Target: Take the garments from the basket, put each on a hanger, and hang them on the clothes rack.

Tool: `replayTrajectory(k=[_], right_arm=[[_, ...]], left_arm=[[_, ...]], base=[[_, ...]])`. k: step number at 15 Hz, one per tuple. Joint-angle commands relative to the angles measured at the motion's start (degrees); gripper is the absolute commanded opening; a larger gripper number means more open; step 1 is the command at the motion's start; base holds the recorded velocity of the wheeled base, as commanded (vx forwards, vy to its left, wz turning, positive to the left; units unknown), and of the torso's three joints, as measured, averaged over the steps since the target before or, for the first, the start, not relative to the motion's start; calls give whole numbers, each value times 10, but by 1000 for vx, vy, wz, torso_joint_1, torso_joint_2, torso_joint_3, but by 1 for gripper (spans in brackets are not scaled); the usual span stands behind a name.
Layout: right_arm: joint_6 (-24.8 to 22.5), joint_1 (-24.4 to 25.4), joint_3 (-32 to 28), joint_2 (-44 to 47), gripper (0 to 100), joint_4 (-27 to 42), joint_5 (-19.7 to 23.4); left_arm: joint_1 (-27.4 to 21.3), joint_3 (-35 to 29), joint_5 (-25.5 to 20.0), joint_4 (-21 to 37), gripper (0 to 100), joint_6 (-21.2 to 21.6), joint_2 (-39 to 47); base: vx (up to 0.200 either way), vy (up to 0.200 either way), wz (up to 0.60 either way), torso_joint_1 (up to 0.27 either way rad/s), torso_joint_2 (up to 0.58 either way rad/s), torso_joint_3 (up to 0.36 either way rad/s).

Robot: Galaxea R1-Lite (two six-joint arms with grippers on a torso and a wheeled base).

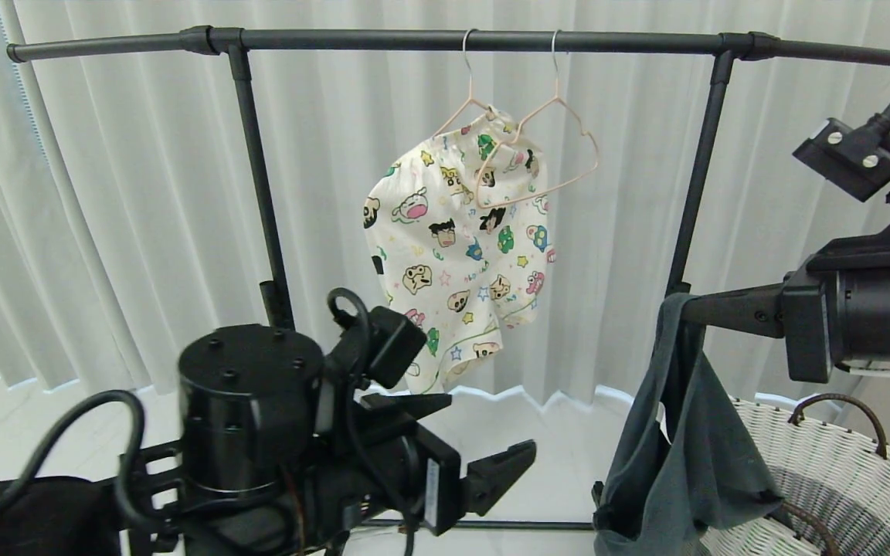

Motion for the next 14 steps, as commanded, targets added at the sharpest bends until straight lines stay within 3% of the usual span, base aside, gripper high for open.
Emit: replayTrajectory(k=[1,4,8,11,14], right_arm=[[1,0,0,2,0,0,3],[1,2,-1,0,0,-1,3],[4,2,0,-3,0,-1,3],[7,2,-1,-3,0,-1,12],[7,2,0,-3,0,-2,17]], left_arm=[[-41,-69,-1,-20,100,-40,99],[-50,-119,-22,-21,100,-41,148],[-59,-121,-65,-33,100,-38,176],[-56,-122,-63,-103,100,-26,247],[-42,-122,-59,-117,100,-24,271]], base=[[0,0,0,0,0,0],[0,0,0,0,0,0],[0,0,0,0,0,0],[0,0,0,0,0,0],[0,0,0,0,0,0]])
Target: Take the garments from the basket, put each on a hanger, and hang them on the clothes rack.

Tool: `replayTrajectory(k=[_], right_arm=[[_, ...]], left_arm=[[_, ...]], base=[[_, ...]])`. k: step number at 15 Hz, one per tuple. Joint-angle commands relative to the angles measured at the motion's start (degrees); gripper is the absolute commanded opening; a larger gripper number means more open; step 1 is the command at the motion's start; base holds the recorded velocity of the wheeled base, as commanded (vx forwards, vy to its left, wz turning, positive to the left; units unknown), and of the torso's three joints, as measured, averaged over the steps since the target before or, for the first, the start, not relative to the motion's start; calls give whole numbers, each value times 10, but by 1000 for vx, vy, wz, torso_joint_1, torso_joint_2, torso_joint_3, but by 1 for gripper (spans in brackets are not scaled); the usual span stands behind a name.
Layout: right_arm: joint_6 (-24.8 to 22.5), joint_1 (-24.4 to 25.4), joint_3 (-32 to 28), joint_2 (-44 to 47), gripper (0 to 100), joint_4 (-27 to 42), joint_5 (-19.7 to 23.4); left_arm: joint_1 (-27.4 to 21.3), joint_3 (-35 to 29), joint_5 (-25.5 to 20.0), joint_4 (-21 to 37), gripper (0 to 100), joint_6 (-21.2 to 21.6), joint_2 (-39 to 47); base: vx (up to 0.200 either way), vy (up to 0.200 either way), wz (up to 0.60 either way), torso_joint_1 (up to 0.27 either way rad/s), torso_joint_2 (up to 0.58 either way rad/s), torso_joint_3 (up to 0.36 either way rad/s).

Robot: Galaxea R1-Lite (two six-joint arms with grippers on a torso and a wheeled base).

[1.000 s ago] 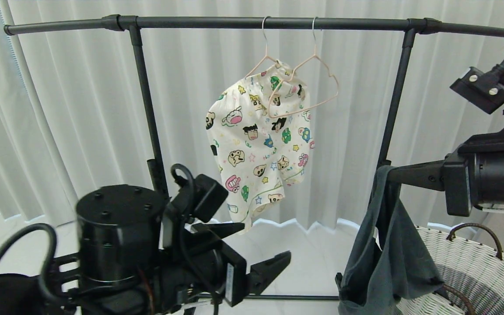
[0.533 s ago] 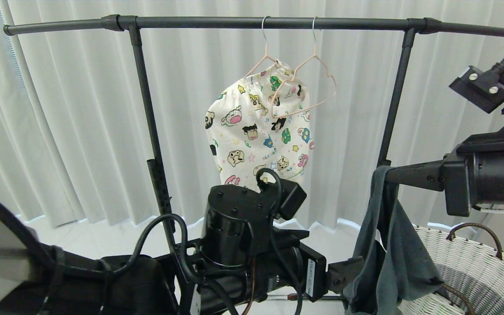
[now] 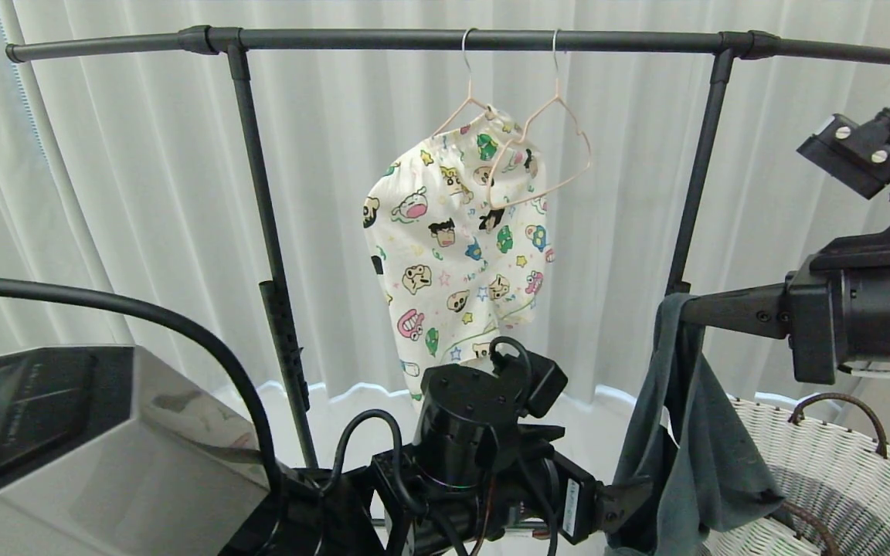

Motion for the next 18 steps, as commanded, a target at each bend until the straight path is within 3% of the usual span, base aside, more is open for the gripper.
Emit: replayTrajectory(k=[1,6,10,11,15,18], right_arm=[[1,0,0,0,0,-1,3],[1,0,6,-5,0,-17,8],[0,0,17,-17,0,-16,8],[0,0,17,-19,0,-16,7],[-3,-13,32,-16,0,-21,4],[-8,-46,52,-9,0,-85,3]], left_arm=[[9,0,1,-1,100,1,34],[2,0,2,-1,100,10,63],[2,4,47,-2,100,11,72],[1,4,54,-2,0,11,71],[-11,16,167,-2,0,16,25],[1,33,192,12,0,24,-84]], base=[[0,0,0,0,0,0],[0,0,0,0,0,0],[0,0,0,0,0,0],[0,0,0,0,0,0],[0,0,0,0,0,0],[0,0,0,0,0,0]])
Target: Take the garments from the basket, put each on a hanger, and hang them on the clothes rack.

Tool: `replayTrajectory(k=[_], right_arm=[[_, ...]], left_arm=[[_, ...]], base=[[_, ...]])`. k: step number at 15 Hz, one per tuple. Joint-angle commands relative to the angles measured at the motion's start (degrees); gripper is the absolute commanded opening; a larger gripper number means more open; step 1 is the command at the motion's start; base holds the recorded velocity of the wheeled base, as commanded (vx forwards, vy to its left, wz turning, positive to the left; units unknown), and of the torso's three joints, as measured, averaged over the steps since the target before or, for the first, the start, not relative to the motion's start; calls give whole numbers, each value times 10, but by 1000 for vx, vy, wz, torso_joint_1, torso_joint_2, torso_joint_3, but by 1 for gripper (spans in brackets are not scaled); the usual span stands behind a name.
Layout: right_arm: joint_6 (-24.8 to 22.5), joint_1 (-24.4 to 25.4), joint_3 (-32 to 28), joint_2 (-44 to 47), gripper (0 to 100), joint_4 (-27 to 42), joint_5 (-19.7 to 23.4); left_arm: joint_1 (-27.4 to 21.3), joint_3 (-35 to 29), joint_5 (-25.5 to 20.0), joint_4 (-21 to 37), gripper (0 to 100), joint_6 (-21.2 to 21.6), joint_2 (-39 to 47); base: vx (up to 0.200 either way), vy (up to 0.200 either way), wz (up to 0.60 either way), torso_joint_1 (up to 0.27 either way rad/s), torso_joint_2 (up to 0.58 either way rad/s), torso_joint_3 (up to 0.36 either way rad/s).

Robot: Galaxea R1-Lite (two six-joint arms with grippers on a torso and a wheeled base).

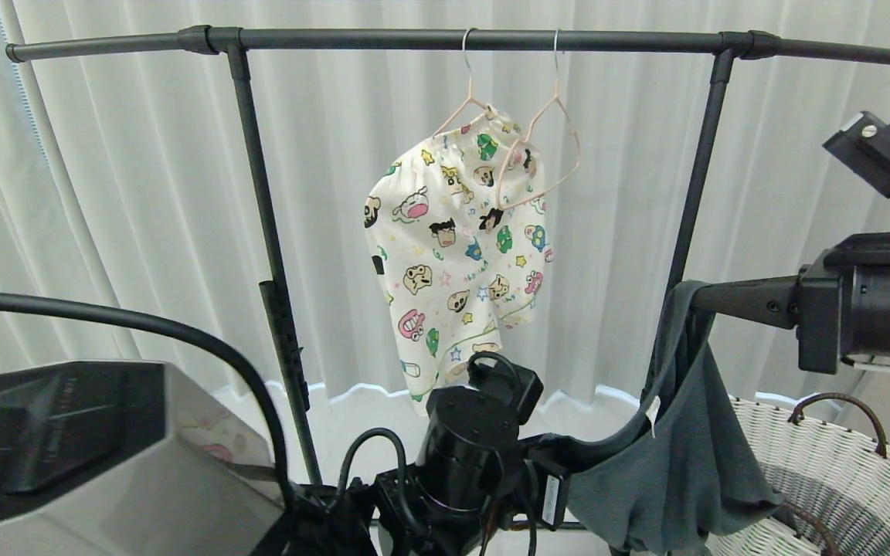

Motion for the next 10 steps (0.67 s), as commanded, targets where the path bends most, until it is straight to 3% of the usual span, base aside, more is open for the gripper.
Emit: replayTrajectory(k=[1,4,10], right_arm=[[-5,-23,8,10,0,-42,-1],[-15,-38,-12,36,0,-115,-2],[-43,-37,-148,76,0,-133,-26]], left_arm=[[18,0,7,29,0,1,-120],[53,-92,7,101,0,0,-180],[99,-363,7,291,0,1,-224]], base=[[0,0,0,0,0,0],[0,0,0,0,0,0],[0,0,0,0,0,0]])
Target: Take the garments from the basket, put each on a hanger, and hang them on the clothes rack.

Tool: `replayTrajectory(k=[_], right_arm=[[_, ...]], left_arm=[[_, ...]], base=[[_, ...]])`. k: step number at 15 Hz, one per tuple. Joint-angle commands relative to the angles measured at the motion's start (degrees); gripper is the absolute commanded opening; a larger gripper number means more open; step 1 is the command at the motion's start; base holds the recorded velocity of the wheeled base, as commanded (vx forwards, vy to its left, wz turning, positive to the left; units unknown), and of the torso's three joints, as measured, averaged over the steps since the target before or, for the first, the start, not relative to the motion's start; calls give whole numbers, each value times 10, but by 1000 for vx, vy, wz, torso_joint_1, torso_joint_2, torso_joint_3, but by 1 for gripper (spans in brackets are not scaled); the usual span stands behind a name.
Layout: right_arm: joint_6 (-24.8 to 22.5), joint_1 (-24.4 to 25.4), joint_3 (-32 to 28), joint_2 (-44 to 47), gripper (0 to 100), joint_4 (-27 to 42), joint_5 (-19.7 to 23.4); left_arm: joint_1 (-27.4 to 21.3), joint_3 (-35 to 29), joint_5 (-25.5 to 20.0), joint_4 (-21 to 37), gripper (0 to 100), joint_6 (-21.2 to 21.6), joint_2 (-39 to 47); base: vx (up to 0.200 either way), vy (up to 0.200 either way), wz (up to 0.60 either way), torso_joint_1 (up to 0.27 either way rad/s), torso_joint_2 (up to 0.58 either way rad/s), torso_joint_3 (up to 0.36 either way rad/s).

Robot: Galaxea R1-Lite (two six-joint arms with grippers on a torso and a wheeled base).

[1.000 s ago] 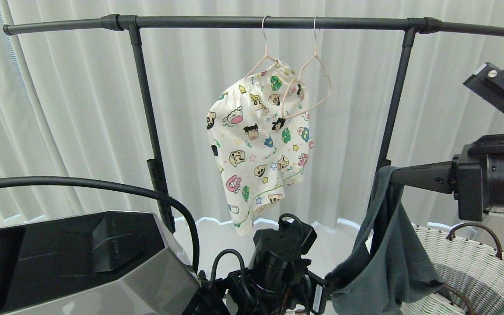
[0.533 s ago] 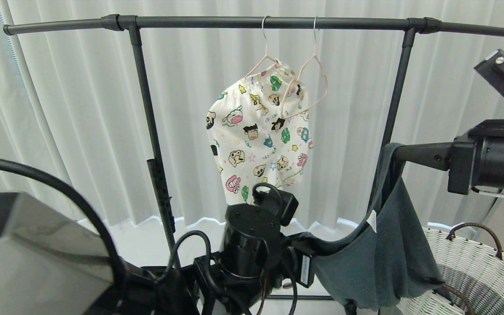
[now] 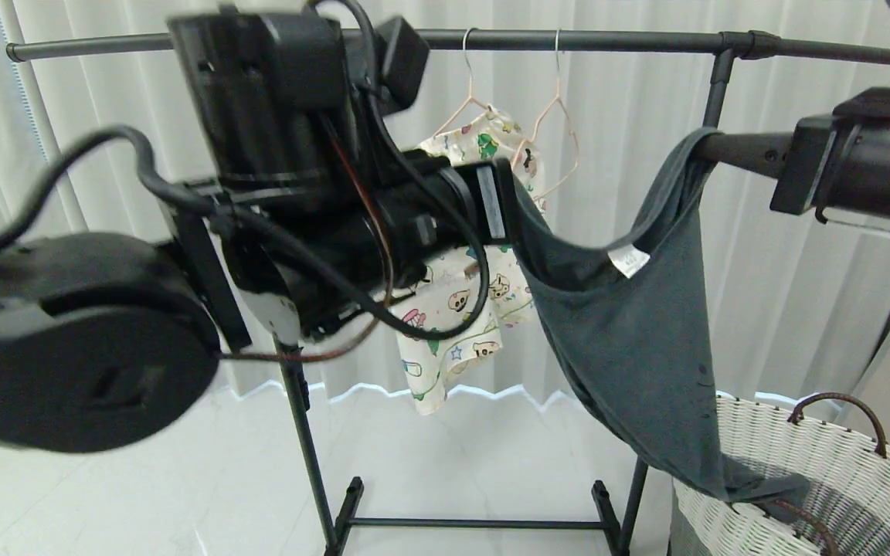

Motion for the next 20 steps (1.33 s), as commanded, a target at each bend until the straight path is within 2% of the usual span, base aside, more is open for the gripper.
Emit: replayTrajectory(k=[1,3,5,6,7,8,10,11,13,14,16,18,20], right_arm=[[-7,1,-52,20,0,4,-3],[-12,2,-66,17,0,15,-3],[-17,11,-58,4,0,29,-5],[-21,14,-52,0,0,33,-7],[-29,22,-33,-15,0,43,-16],[-37,30,-19,-28,0,56,-19],[-68,48,-8,-54,0,114,-19],[-81,54,-9,-59,0,134,-20],[-132,55,-14,-77,0,176,-21],[-139,55,-18,-82,0,176,-26],[-144,55,-45,-80,0,168,-80],[-153,55,-86,-73,0,171,-87],[-162,57,-100,-73,0,173,-88]], left_arm=[[19,-95,0,71,0,1,-39],[26,-111,0,124,0,6,-67],[26,-77,1,177,0,27,-104],[25,-63,0,185,0,38,-113],[25,-33,1,207,0,91,-132],[26,-21,3,237,0,125,-145],[26,-26,3,332,0,183,-178],[26,-28,3,350,0,194,-185],[26,-36,3,360,0,222,-196],[26,-43,3,359,0,222,-201],[26,-50,4,359,0,222,-208],[22,-50,34,359,0,222,-215],[-9,-49,56,359,0,220,-224]], base=[[0,0,0,0,0,0],[0,0,0,0,0,0],[0,0,0,0,0,0],[0,0,0,0,0,0],[0,0,0,0,0,0],[0,0,0,0,0,0],[0,0,0,0,0,0],[0,0,0,0,0,0],[0,0,0,0,0,0],[0,0,0,0,0,0],[0,0,0,0,0,0],[0,0,0,0,0,0],[0,0,0,0,0,0]])
